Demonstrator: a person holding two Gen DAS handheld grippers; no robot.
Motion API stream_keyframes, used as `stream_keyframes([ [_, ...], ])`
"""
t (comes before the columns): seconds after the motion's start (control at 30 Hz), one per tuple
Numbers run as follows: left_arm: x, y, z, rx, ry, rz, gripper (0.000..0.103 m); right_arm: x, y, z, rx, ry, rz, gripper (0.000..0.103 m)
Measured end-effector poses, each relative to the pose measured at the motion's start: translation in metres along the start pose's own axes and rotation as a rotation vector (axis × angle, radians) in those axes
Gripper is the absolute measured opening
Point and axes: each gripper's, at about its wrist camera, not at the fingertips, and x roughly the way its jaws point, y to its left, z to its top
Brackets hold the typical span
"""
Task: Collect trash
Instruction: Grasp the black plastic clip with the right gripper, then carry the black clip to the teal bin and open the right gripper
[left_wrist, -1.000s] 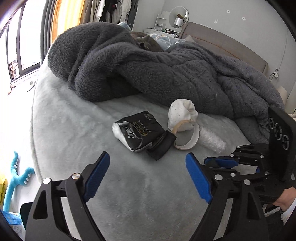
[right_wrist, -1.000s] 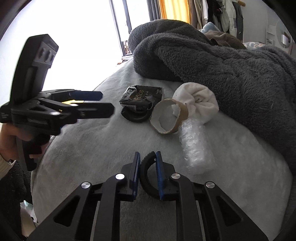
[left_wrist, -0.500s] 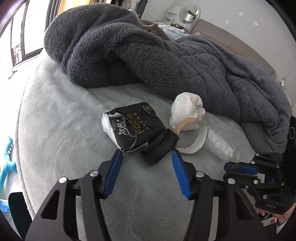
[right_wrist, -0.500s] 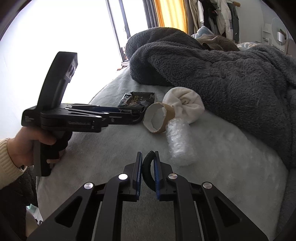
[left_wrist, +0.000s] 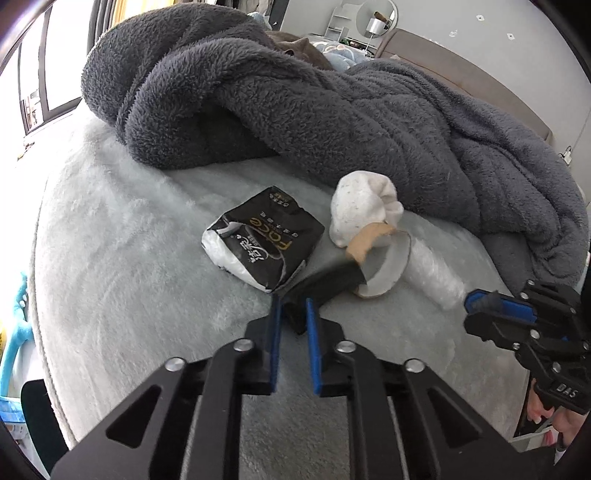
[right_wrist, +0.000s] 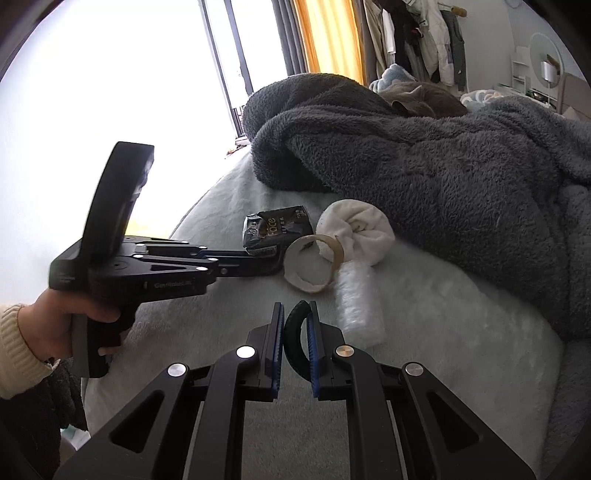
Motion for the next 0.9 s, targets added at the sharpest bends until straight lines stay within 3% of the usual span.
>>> stream_keyframes([
  [0.4, -0.033, 0.000, -0.009, 0.101, -0.048, 0.025, 0.008, 0.002, 0.014, 0.018, 0.039, -0.019, -0.003, 0.012],
  [0.9, -0.081, 0.041, -0.024, 0.094, -0.085, 0.082, 0.008, 0.023, 0.060, 0.034, 0.038, -0.017, 0.018, 0.012],
])
